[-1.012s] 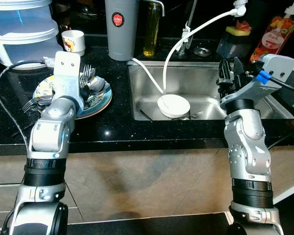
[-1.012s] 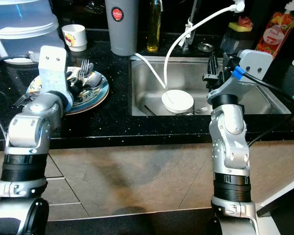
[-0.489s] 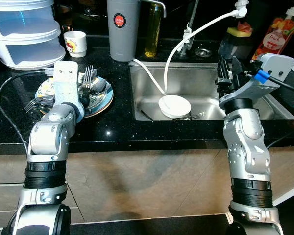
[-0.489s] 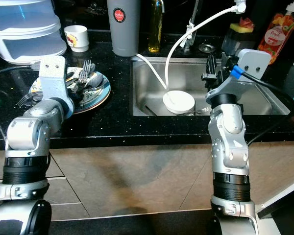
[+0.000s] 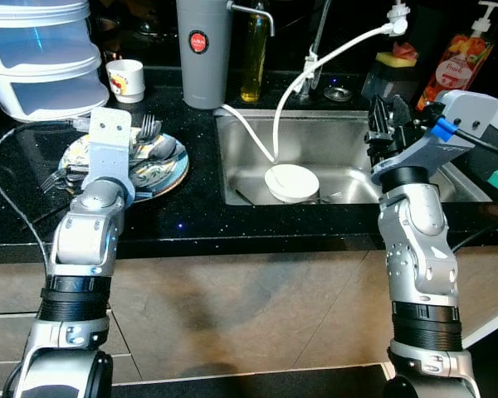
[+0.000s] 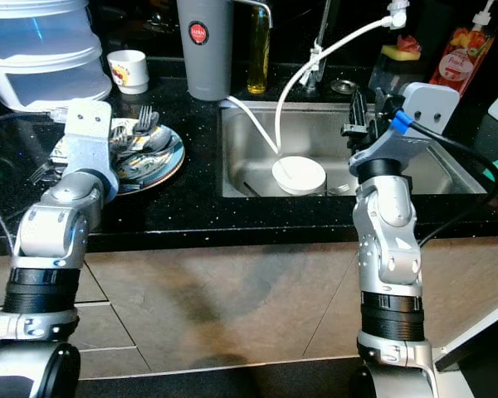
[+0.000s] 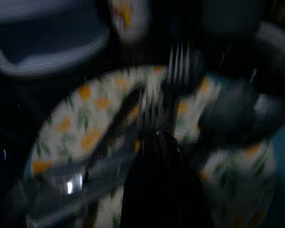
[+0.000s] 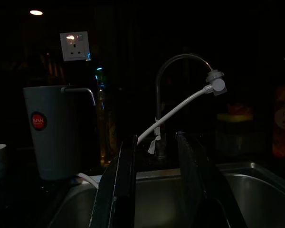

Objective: Kitchen organization

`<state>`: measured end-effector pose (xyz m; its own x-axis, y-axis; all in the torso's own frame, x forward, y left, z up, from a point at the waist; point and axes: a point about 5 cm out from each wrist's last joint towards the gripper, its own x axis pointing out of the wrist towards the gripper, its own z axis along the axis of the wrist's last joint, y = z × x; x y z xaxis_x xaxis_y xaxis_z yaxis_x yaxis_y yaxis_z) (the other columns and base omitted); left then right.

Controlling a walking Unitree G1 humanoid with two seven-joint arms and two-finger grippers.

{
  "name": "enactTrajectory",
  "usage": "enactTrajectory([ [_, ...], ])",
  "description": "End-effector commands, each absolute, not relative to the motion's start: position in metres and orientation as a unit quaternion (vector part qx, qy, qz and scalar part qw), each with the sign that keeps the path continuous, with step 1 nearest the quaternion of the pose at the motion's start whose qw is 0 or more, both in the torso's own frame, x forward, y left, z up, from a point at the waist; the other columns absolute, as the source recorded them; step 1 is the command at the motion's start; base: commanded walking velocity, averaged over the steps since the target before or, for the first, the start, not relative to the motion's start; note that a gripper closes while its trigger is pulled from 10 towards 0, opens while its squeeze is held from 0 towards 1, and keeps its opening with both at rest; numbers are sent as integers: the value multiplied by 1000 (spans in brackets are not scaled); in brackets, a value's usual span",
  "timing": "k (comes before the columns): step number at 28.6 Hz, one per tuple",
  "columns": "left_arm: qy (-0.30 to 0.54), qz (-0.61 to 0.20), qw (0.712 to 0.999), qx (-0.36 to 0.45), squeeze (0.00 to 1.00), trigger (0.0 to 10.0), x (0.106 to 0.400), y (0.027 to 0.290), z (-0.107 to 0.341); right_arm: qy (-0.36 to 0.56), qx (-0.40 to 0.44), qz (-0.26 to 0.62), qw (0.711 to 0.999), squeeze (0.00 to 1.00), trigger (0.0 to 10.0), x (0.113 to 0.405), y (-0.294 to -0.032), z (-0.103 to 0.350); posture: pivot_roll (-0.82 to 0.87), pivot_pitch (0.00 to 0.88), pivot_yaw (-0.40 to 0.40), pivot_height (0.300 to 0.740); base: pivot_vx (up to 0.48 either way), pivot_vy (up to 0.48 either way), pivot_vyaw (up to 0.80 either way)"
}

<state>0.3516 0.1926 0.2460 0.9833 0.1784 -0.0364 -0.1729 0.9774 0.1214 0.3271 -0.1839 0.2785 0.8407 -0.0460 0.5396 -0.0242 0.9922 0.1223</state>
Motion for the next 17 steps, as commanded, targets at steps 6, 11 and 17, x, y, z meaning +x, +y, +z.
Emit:
enactTrajectory([
  [6, -43, 86, 994, 56, 0, 10000, 349, 186, 273, -286, 65, -6, 956, 0, 10000, 328, -185, 280, 69, 2, -53, 740, 0, 0, 0],
  [11, 72, 165, 983, 44, 1000, 10000, 349, 207, 239, -286, 65, -7, 956, 0, 10000, 327, -186, 280, 68, 2, -48, 740, 0, 0, 0],
  [17, 99, 158, 982, 23, 1000, 10000, 348, 205, 223, -285, 65, -4, 956, 0, 10000, 328, -185, 280, 74, 6, -52, 740, 0, 0, 0],
])
